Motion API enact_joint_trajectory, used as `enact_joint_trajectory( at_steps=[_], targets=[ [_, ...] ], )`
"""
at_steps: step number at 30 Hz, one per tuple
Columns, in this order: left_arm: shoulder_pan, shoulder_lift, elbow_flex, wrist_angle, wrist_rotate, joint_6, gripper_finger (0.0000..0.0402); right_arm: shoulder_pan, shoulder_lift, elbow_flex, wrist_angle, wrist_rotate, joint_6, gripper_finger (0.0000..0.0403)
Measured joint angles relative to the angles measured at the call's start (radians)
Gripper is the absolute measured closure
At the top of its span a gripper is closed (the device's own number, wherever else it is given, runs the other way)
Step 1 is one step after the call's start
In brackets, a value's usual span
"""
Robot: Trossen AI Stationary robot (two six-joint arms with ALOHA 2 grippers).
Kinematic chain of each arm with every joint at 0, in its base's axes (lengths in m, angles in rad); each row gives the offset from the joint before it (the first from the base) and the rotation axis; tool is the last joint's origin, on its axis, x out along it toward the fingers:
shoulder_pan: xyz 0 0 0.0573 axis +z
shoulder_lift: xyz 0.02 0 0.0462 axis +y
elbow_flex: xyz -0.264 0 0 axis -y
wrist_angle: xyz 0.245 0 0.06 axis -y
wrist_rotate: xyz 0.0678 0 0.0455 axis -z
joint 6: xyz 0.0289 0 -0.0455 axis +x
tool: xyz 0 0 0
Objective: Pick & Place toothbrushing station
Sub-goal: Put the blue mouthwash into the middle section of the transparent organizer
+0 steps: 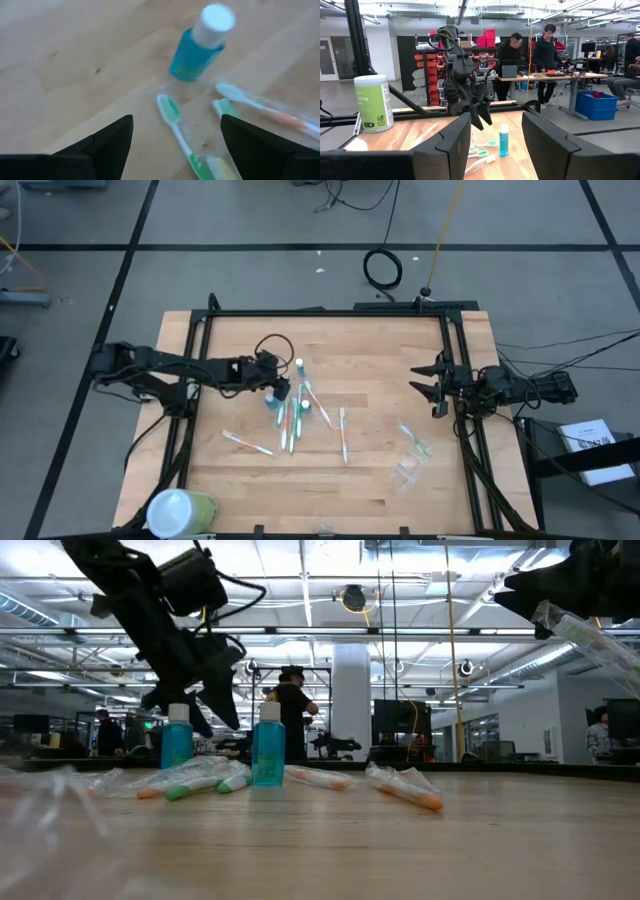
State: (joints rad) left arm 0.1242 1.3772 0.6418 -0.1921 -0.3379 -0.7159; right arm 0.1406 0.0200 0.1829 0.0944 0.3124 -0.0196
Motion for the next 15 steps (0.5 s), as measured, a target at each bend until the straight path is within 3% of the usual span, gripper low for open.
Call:
enact_joint_trajectory(
  at_steps=[15],
  targets=[
    [-0.003, 0.148, 0.002, 0.056, 0.025, -0.128, 0.0092, 0.0, 0.0, 0.0, 0.0, 0.003, 0.0, 0.0234]
  ],
)
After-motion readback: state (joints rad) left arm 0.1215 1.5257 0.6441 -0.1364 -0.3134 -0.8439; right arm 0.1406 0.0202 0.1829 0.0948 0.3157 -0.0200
